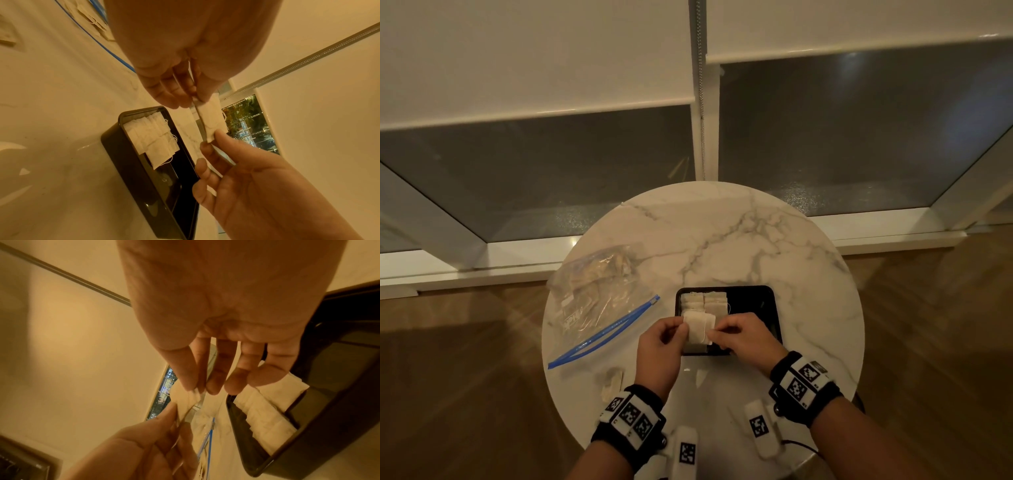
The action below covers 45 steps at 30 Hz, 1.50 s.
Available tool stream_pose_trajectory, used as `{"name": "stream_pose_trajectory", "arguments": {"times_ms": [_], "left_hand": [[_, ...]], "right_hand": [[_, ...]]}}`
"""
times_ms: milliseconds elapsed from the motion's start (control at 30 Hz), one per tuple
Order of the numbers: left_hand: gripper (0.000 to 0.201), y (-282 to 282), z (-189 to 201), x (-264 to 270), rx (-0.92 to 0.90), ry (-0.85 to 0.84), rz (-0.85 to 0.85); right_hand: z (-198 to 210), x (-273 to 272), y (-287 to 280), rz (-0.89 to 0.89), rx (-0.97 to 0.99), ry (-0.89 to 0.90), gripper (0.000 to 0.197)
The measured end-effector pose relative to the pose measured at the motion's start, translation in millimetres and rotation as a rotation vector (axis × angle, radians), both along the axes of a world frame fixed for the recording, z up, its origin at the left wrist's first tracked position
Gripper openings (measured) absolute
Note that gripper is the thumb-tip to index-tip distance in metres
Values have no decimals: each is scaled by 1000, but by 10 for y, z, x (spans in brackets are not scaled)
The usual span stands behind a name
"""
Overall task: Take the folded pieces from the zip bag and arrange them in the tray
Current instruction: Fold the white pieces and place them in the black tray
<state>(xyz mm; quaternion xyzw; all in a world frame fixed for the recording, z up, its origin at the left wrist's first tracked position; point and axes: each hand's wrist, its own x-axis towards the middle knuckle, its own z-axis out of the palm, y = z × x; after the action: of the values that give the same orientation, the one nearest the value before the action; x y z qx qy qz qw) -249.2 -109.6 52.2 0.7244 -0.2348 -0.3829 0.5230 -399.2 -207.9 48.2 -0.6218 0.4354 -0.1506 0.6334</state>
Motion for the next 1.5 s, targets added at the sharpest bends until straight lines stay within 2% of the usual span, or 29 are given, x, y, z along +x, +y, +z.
{"name": "stream_pose_trajectory", "arguments": {"times_ms": [133,300,400,567,767,833,933,967,1100,1200,1300,1367,1500], "left_hand": [[14,8,-33,30,17,-42,-37],[14,43,-68,41,40,-78,-117],[14,64,-68,27,46,-81,-150],[14,77,-83,34,44,-99,-166],[12,36,-178,44,69,-97,-144],[12,8,-205,24,78,-91,-110],[15,-31,-227,21,106,-63,-13],[15,-42,-235,23,109,-62,5],[16,-72,-295,44,134,-79,7],[15,-105,-402,59,178,-110,-17],[17,-135,-515,65,243,-258,-50],[29,-130,-582,64,304,-327,-61],[52,-123,-677,68,406,-268,-29]], "right_hand": [[25,-35,10,97,-38,29,7],[61,-14,-4,-14,-110,-34,3],[56,11,-18,68,-155,27,4],[77,13,-63,191,-111,56,6],[109,-14,-131,193,-130,23,11],[56,-2,-175,99,-163,47,14],[-51,-17,-295,-289,-325,112,11],[-70,-36,-335,-339,-351,135,10],[-199,-49,-422,-53,-278,226,12],[-277,-5,-468,-30,-296,283,17],[-385,74,-530,16,-311,346,17],[-478,122,-582,38,-295,393,17],[-682,236,-668,43,-243,461,15]]}}
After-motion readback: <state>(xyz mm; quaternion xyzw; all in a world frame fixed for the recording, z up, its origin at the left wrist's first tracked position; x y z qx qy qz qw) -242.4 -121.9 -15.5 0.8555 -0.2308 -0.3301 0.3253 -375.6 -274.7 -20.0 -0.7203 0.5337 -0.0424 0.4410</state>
